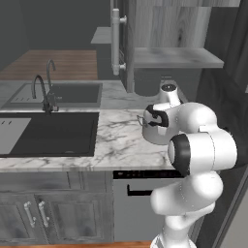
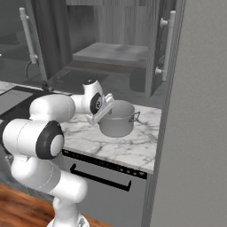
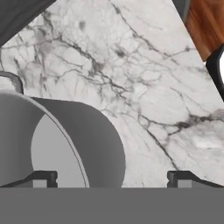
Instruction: Pick the kettle from the cabinet and place it on a stove burner. Then pick the pot from the counter and place it on another stove burner. Finally, turn both burners on.
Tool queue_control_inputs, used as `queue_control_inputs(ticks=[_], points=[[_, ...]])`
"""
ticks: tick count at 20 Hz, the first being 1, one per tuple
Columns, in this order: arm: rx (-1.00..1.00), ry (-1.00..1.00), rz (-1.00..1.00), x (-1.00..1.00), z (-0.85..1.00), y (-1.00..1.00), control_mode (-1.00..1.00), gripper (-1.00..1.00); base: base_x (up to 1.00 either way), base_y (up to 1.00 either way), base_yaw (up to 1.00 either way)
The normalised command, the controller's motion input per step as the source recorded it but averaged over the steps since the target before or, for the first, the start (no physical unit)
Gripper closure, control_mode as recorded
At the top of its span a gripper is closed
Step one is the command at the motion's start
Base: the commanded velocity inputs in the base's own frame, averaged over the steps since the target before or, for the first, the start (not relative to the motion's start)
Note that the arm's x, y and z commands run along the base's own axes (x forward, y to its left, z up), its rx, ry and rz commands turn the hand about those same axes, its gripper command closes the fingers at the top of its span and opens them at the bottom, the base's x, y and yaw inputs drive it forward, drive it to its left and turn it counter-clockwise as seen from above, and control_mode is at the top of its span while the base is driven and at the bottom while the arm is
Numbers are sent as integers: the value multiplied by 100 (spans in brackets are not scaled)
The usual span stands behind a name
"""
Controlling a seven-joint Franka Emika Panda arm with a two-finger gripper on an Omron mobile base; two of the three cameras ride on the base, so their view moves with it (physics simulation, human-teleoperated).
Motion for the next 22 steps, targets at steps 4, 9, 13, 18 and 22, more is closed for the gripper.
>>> queue_control_inputs(ticks=[4,9,13,18,22], points=[[4,0,0,17,-11,0,-100,-100,0,0,0],[3,0,0,15,-10,0,-100,-100,0,0,0],[3,0,0,15,-6,0,-100,-100,0,0,0],[3,0,0,17,-5,0,-100,-100,0,0,0],[3,0,0,20,-9,0,-100,-100,0,0,0]])
